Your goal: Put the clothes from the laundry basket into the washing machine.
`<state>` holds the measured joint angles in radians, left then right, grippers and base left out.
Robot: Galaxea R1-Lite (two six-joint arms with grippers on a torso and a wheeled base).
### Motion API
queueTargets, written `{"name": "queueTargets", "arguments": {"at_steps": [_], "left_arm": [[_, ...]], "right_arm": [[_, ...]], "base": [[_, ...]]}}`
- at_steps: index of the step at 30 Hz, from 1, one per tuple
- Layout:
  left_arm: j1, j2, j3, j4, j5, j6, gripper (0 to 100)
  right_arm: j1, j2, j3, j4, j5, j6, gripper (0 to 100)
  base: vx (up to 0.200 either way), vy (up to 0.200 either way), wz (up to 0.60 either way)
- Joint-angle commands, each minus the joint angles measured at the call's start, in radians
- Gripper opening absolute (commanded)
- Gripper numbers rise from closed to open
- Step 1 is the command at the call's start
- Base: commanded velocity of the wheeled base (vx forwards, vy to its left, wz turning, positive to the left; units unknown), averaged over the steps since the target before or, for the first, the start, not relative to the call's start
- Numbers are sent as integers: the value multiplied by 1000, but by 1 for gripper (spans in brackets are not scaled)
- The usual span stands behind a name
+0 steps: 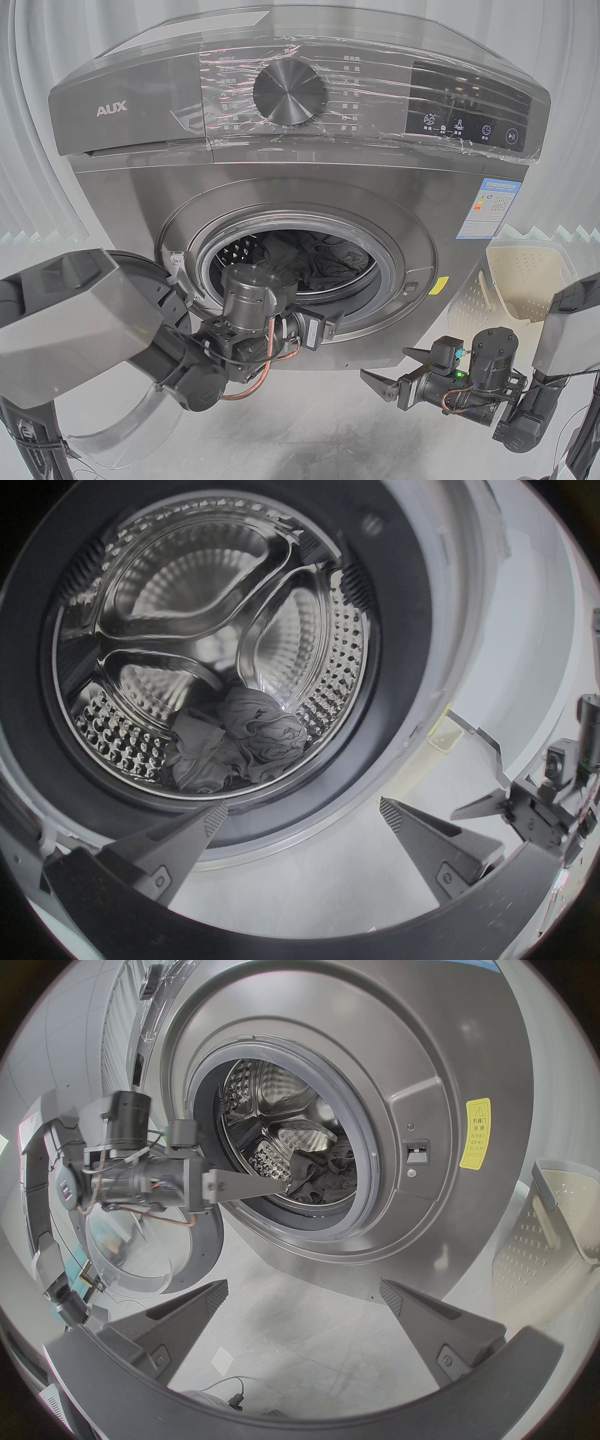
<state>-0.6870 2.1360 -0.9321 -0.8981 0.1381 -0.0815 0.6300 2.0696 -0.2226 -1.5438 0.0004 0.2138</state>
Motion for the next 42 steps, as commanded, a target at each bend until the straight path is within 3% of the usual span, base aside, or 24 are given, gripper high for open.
{"name": "queueTargets", "arguments": {"at_steps": [1,2,4,6,10,13,16,19,21,26,32,34,35,36,39,42], "left_arm": [[-45,-192,196,-102,15,-7,100],[-45,-192,196,-102,15,-7,100],[-65,-283,296,-159,20,-69,100],[-72,-329,346,-196,18,-95,100],[-71,-421,484,-301,23,-106,100],[-57,-484,589,-397,25,-109,100],[-39,-495,648,-427,54,-98,100],[-34,-498,690,-443,104,-89,100],[-32,-511,717,-456,129,-86,100],[-25,-533,771,-486,136,-81,100],[-9,-646,822,-492,147,-23,100],[-9,-653,825,-490,149,-20,100],[-9,-705,848,-482,155,14,100],[-9,-722,863,-482,155,23,100],[-9,-758,900,-482,155,28,100],[-3,-792,931,-481,155,26,100]], "right_arm": [[0,-49,25,1,0,-2,100],[0,-49,25,1,0,-2,100],[0,-88,43,1,-2,-4,100],[0,-112,55,1,-5,-7,100],[0,-178,61,1,-27,-13,100],[10,-233,81,2,-109,-17,100],[28,-309,109,4,-191,-57,100],[28,-347,138,10,-235,-65,100],[17,-352,172,4,-237,-59,100],[-13,-379,219,4,-238,-51,100],[2,-477,223,24,-296,-53,100],[2,-482,223,25,-300,-53,100],[16,-522,223,44,-304,-48,100],[25,-542,223,51,-306,-48,100],[30,-586,223,97,-309,-48,100],[30,-681,223,222,-306,-67,100]], "base": [[0,0,0],[0,0,0],[0,0,0],[0,0,0],[0,0,0],[0,0,0],[0,0,0],[-133,0,0],[-200,0,0],[-200,0,0],[-200,0,0],[-200,0,0],[-200,0,0],[-200,0,0],[-200,0,0],[-200,0,0]]}}
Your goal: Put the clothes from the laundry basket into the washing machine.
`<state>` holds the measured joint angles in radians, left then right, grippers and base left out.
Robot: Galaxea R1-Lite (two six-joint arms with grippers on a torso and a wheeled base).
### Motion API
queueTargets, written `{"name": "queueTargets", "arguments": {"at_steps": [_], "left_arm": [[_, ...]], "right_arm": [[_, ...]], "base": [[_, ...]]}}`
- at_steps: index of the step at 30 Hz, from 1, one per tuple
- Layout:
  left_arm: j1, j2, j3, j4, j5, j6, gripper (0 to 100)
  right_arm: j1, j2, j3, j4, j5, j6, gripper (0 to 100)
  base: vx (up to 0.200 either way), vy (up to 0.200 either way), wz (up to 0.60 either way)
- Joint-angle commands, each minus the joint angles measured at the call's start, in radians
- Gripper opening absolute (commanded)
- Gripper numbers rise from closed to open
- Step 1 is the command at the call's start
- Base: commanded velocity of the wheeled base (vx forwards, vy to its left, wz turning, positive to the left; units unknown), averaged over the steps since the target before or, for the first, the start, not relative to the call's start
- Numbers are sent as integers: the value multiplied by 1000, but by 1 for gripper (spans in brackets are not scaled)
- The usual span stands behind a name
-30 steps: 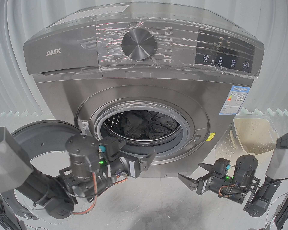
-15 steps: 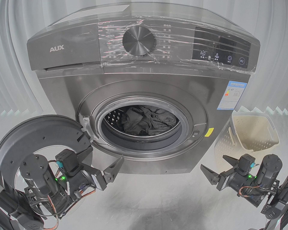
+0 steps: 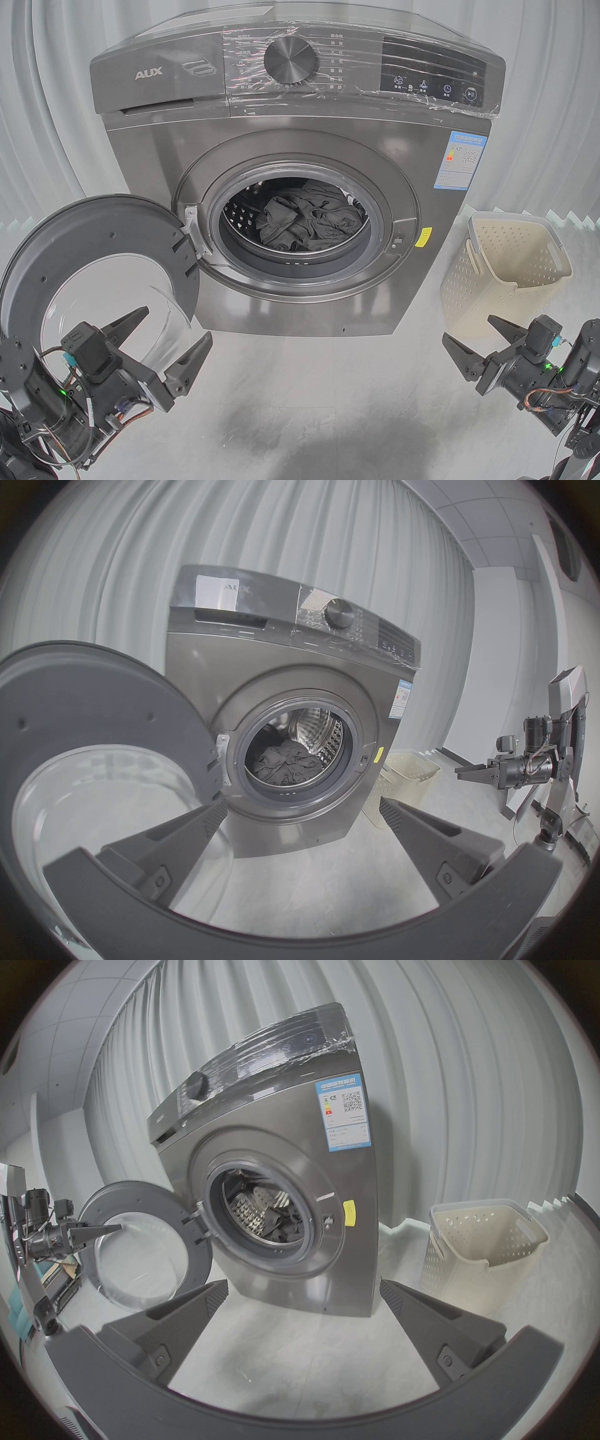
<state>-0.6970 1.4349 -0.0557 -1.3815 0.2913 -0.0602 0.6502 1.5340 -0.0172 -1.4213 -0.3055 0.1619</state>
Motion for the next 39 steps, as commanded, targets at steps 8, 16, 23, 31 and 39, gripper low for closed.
{"name": "queueTargets", "arguments": {"at_steps": [8,16,23,31,39], "left_arm": [[37,-226,56,93,0,-3,100],[70,-508,56,452,5,-4,100],[162,-826,56,806,-3,-1,100],[433,-1136,56,1205,-37,7,100],[588,-1355,56,1309,-107,11,100]], "right_arm": [[-30,-410,17,449,6,-9,100],[-185,-655,17,585,6,-62,100],[-254,-1000,17,1021,25,-73,100],[-451,-1410,14,1340,120,-168,100],[-475,-1442,16,1355,105,-160,100]], "base": [[-125,0,0],[0,0,0],[0,0,0],[0,0,0],[0,0,0]]}}
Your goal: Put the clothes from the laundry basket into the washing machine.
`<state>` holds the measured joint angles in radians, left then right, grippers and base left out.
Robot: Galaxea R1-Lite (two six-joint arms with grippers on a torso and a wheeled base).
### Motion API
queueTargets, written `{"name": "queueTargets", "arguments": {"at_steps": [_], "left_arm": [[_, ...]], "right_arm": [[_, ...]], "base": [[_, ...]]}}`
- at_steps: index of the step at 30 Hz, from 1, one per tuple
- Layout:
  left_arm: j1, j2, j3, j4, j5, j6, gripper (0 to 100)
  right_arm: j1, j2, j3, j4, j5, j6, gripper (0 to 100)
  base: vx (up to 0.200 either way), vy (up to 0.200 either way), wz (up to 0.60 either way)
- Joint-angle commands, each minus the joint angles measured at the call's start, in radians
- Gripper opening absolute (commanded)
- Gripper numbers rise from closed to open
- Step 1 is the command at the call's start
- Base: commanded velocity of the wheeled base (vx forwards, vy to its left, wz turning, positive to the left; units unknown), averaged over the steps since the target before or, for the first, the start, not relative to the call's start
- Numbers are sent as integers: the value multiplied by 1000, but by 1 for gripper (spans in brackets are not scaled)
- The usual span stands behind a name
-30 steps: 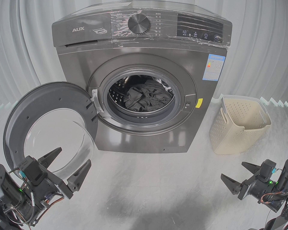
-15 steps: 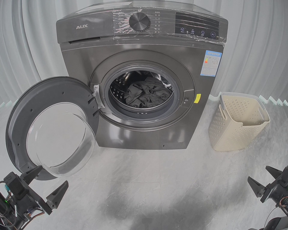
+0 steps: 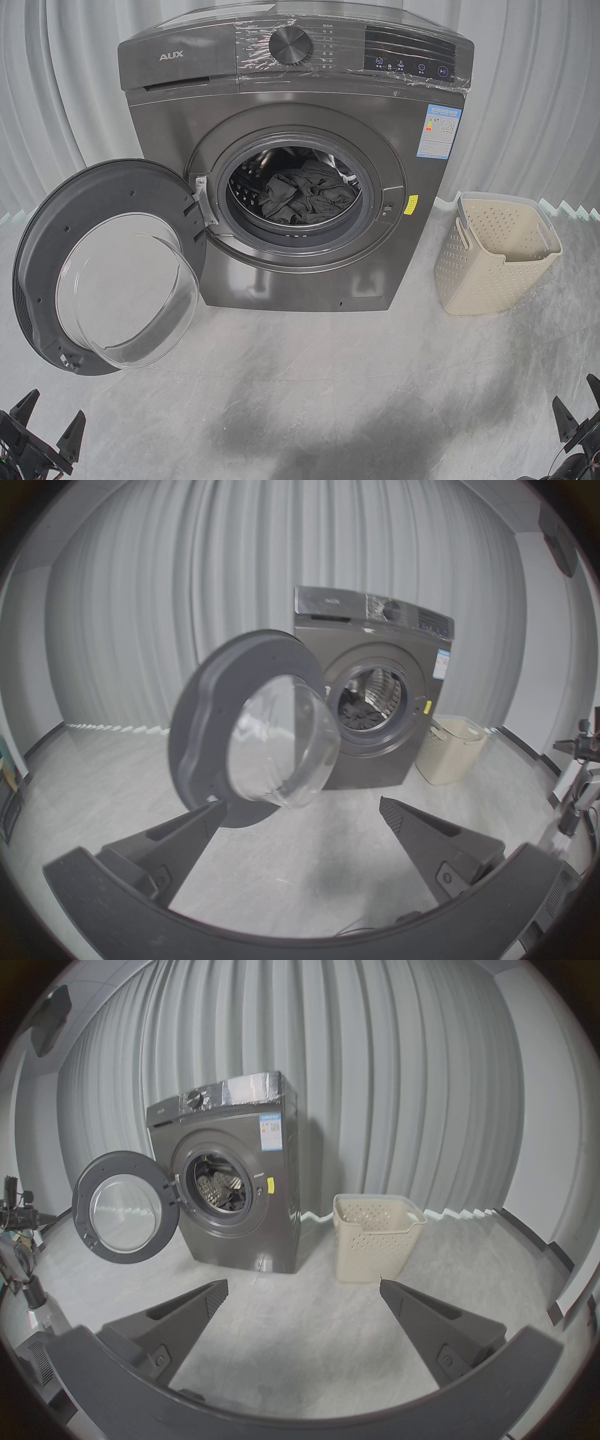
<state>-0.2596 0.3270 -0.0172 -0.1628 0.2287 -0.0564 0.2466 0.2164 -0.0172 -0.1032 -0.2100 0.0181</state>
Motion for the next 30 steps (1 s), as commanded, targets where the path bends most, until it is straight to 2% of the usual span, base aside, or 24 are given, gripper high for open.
{"name": "queueTargets", "arguments": {"at_steps": [1,2,4,7,8,9,10,11,12,13,15,16,17,18,21,26,30], "left_arm": [[169,-237,17,91,-46,12,100],[195,-241,17,91,-46,13,100],[287,-278,17,92,-57,-7,100],[283,-283,17,92,-62,-7,100],[278,-290,17,92,-65,-8,100],[267,-312,14,98,-72,-2,100],[263,-327,17,95,-78,10,100],[261,-327,17,100,-88,26,100],[261,-327,16,106,-94,40,100],[261,-327,14,112,-103,41,100],[261,-327,16,115,-144,16,100],[261,-327,16,115,-144,16,100],[261,-327,16,126,-186,3,100],[261,-327,16,132,-197,4,100],[263,-327,16,135,-193,3,100],[261,-327,14,135,-195,0,100],[261,-327,14,137,-195,1,100]], "right_arm": [[-84,-123,16,37,8,-27,100],[-93,-123,16,37,0,-35,100],[-109,-121,16,39,-17,-27,100],[-159,-118,16,40,-86,-33,100],[-176,-123,14,40,-81,-35,100],[-228,-153,14,42,-8,-56,100],[-254,-201,10,50,109,-66,100],[-254,-216,8,63,207,-69,100],[-250,-215,6,76,224,-60,100],[-248,-201,3,82,221,-43,100],[-250,-204,-1,92,224,-32,100],[-250,-204,-1,92,224,-32,100],[-245,-209,-6,99,230,-20,100],[-248,-207,2,106,225,-24,100],[-253,-212,10,122,201,-7,100],[-247,-212,13,117,238,-27,100],[-248,-212,16,108,231,-10,100]], "base": [[0,0,0],[0,0,0],[0,0,0],[0,0,0],[0,0,0],[0,0,0],[0,0,0],[0,0,0],[0,0,0],[0,0,0],[0,0,0],[0,0,0],[0,0,0],[0,0,0],[0,0,0],[0,0,0],[0,0,0]]}}
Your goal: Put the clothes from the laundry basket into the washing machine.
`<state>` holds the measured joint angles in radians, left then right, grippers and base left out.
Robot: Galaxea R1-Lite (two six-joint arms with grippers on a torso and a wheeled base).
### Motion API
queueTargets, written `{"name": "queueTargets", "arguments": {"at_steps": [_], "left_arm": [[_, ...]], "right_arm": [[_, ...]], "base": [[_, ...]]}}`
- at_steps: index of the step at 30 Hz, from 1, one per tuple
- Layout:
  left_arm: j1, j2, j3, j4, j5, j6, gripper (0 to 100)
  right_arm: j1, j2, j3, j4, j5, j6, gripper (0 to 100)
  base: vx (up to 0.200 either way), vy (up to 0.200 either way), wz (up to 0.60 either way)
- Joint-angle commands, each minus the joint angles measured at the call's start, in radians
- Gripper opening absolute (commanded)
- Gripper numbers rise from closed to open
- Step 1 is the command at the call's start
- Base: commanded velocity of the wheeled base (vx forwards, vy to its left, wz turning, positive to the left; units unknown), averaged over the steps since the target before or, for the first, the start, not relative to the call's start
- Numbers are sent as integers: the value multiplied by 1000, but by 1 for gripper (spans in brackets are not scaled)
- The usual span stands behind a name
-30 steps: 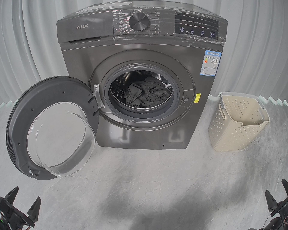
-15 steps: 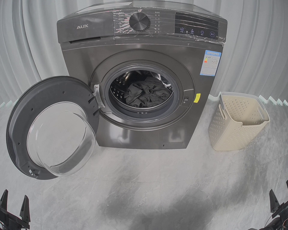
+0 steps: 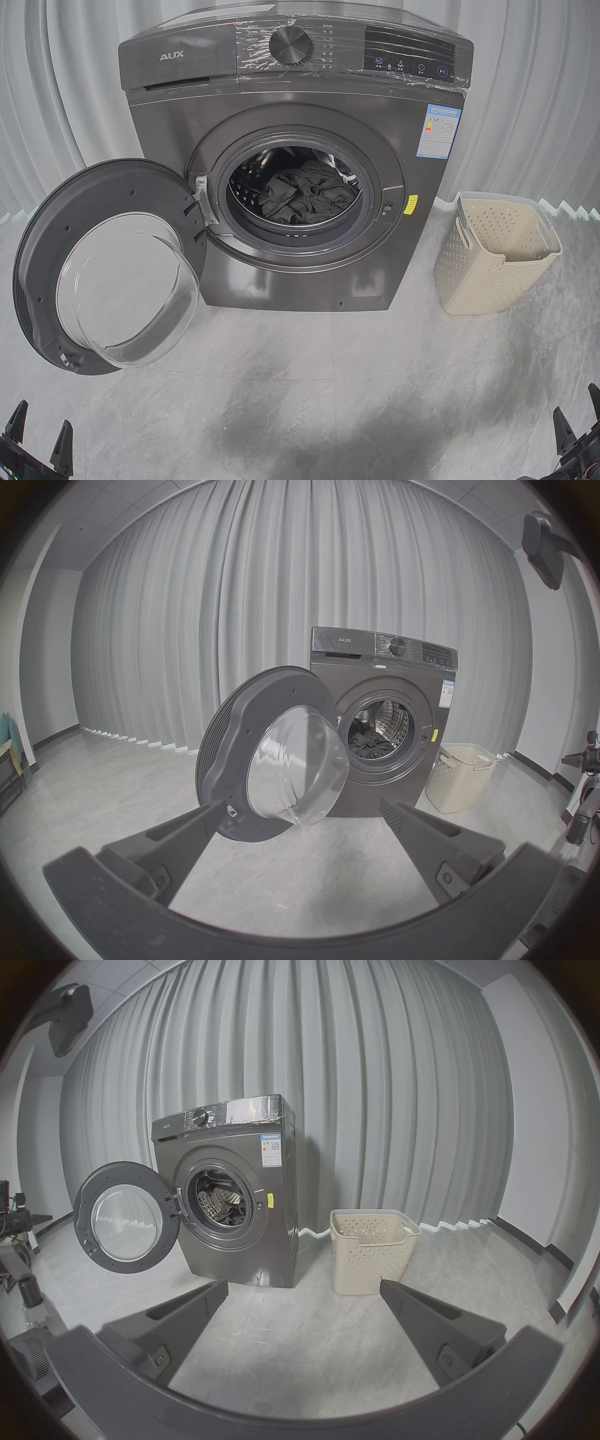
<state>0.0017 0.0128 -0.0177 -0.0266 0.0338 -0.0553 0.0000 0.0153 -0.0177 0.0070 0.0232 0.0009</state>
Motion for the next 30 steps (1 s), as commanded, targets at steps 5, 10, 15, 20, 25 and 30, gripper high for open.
{"name": "queueTargets", "arguments": {"at_steps": [5,10,15,20,25,30], "left_arm": [[0,-13,16,1,0,3,100],[0,-13,16,1,-2,3,100],[0,-13,16,1,-2,3,100],[0,-13,16,1,-3,0,100],[0,-13,16,1,-3,-1,100],[0,-13,15,1,-2,-1,100]], "right_arm": [[-2,-11,16,-2,0,-7,100],[-2,-11,16,-2,-2,-7,100],[-2,-11,16,-2,0,-7,100],[-2,-11,16,-2,0,-7,100],[-2,-11,16,-2,-2,-7,100],[-2,-11,16,-2,-2,-7,100]], "base": [[-120,0,0],[0,0,0],[0,160,0],[0,200,0],[0,200,0],[0,200,0]]}}
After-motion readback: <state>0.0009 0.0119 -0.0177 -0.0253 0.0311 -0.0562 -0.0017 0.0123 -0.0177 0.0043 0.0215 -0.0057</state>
